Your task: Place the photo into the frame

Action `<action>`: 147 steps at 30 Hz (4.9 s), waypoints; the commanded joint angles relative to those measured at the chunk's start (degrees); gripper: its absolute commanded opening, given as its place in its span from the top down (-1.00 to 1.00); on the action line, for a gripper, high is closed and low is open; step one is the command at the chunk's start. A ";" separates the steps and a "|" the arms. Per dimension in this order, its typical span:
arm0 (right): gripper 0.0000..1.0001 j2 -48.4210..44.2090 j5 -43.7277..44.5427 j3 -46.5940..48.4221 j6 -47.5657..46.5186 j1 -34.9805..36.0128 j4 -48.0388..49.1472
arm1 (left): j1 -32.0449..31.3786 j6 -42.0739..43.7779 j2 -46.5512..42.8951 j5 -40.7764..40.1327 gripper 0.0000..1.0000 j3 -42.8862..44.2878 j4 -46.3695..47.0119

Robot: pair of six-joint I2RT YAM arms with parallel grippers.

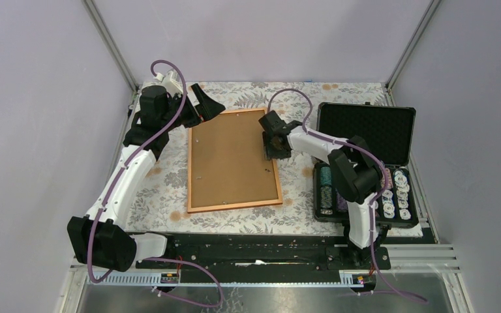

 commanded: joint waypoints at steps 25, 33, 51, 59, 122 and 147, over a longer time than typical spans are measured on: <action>-0.37 -6.98 -2.84 -8.55 -2.55 4.51 2.18 | -0.07 -0.02 -0.36 0.85 -0.97 -0.57 3.75; -0.29 -5.05 -2.25 -7.46 -1.81 4.51 2.39 | -0.06 -0.07 -0.49 0.79 -0.97 -0.51 3.74; 1.00 -2.07 1.08 -9.21 7.81 4.51 1.78 | -0.06 0.05 -0.58 0.80 -0.97 -0.51 3.81; 0.98 -3.28 0.24 -8.17 6.07 4.51 2.77 | -0.05 -0.07 -0.57 0.88 -0.97 -0.49 3.75; -0.81 -22.90 -4.93 -19.31 6.02 4.06 8.06 | 10.30 4.64 20.02 -6.78 -0.97 3.60 -0.22; -0.84 -21.32 -6.51 -36.97 28.53 5.34 26.49 | 12.41 7.79 58.88 -8.01 -0.95 35.02 -11.42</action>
